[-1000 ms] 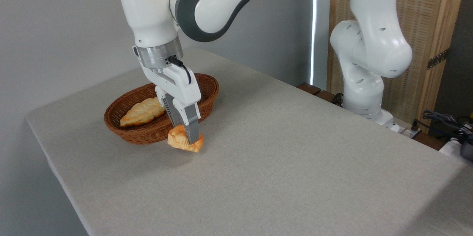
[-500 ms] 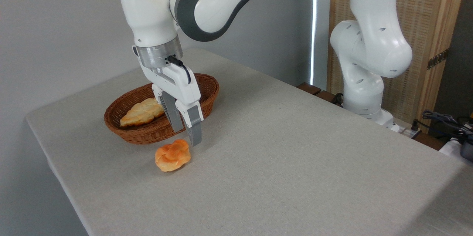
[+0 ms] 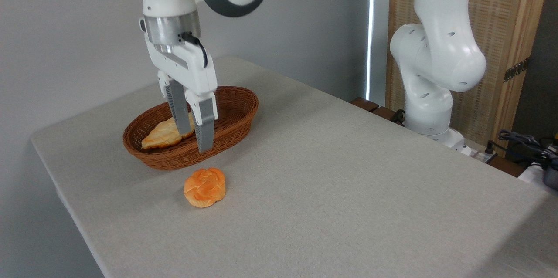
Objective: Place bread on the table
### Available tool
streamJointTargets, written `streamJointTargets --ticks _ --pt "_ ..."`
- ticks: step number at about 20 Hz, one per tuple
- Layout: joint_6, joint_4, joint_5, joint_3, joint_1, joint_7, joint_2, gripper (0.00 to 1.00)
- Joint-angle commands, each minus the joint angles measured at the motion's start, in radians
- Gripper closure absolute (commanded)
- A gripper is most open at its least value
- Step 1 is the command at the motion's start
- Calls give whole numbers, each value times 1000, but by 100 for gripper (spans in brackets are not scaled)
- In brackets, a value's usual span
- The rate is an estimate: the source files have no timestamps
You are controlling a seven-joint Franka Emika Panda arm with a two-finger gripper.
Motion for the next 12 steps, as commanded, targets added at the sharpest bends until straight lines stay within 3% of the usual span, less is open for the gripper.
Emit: streamJointTargets --ticks 1,12 --pt "-3 38 20 -13 -10 -46 1 0" --pt "-21 37 11 33 5 -49 -8 0"
